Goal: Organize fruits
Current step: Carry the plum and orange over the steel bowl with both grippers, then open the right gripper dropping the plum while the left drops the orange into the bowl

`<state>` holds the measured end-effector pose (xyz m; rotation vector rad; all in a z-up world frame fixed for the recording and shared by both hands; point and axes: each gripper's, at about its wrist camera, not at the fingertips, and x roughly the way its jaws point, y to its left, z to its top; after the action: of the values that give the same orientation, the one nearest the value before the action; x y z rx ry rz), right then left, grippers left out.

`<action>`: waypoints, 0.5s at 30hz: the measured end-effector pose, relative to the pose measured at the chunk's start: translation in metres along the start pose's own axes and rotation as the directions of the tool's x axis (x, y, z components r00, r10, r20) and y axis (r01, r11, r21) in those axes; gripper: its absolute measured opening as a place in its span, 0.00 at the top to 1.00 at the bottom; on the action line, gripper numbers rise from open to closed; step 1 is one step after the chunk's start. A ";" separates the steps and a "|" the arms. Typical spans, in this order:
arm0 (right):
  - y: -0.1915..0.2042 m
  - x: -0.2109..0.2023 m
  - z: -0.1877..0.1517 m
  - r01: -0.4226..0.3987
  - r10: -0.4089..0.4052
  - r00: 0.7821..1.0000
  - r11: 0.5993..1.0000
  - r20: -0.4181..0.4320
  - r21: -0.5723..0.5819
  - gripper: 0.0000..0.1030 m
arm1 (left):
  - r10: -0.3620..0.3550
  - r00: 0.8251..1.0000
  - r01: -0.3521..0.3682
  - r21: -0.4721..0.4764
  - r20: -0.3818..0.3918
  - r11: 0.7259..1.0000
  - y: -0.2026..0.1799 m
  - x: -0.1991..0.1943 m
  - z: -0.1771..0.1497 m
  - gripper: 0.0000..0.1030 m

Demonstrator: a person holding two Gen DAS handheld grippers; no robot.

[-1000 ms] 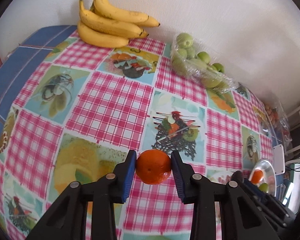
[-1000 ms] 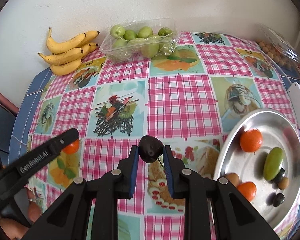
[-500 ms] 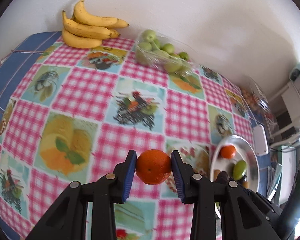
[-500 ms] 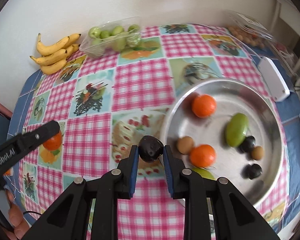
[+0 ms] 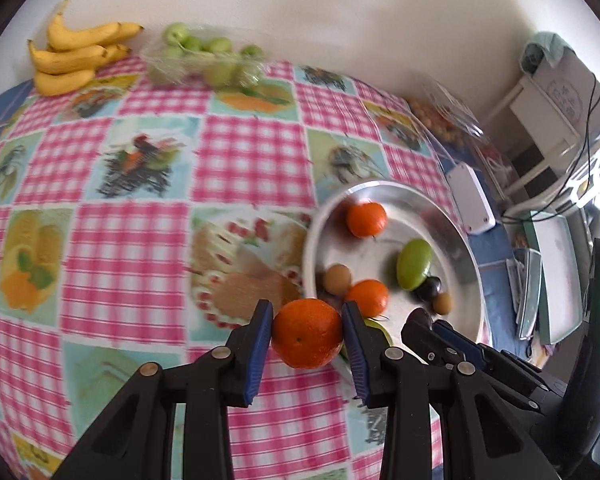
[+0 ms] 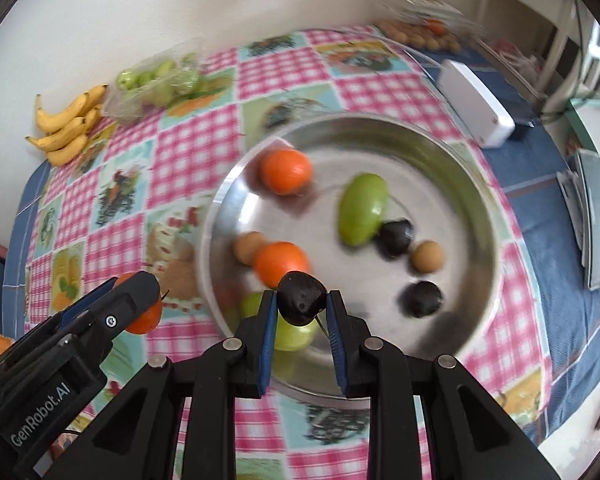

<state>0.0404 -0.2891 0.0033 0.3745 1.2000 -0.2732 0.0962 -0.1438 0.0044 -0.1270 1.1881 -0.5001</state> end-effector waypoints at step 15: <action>-0.022 0.025 -0.009 -0.004 0.009 0.995 0.999 -0.101 0.050 0.74 | -0.047 0.997 0.048 0.007 -0.064 0.999 -0.016 0.029 0.001 0.61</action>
<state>0.0325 -0.3060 -0.0261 0.4397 1.2929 -0.2819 0.1000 -0.1706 -0.0143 -0.1332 1.2476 -0.5545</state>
